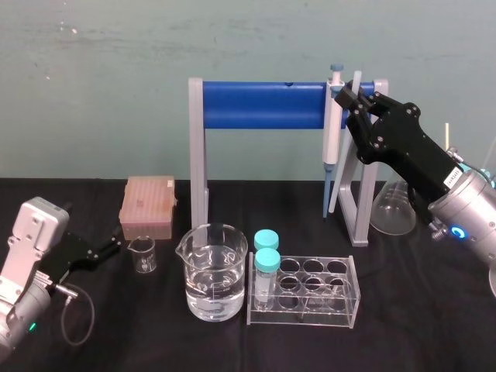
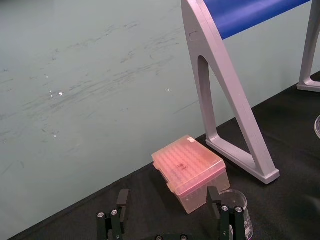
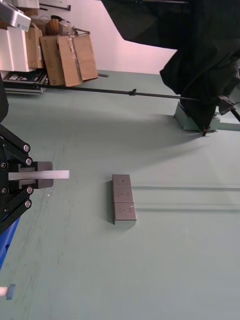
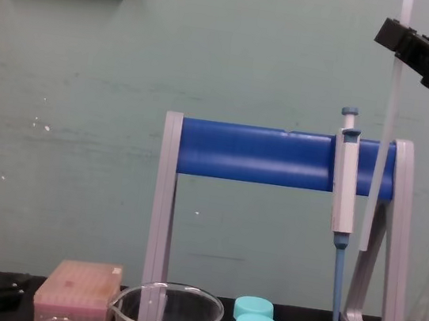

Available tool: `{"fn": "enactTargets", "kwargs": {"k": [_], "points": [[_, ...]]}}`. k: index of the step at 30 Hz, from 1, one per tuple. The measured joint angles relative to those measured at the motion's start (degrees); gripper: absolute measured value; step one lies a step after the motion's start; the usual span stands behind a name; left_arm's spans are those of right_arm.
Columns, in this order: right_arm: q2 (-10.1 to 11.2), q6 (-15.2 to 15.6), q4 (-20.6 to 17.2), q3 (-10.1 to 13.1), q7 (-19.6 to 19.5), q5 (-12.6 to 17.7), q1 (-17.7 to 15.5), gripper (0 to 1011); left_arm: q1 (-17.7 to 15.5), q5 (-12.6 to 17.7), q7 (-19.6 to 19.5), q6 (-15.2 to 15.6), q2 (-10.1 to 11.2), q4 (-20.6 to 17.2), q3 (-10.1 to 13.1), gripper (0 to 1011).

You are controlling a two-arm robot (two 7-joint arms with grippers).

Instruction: Pick up the stirring rod with one hand, then place it down.

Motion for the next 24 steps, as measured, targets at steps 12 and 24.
{"fn": "enactTargets", "kwargs": {"k": [12, 24], "points": [[0.1, 0.0, 0.4, -0.2, 0.2, 0.0, 0.2, 73, 0.0, 0.0, 0.0, 0.0, 0.0, 0.0, 0.0, 1000], [0.2, 0.0, 0.7, -0.3, 0.3, 0.2, 0.3, 73, 0.0, 0.0, 0.0, 0.0, 0.0, 0.0, 0.0, 1000]]}}
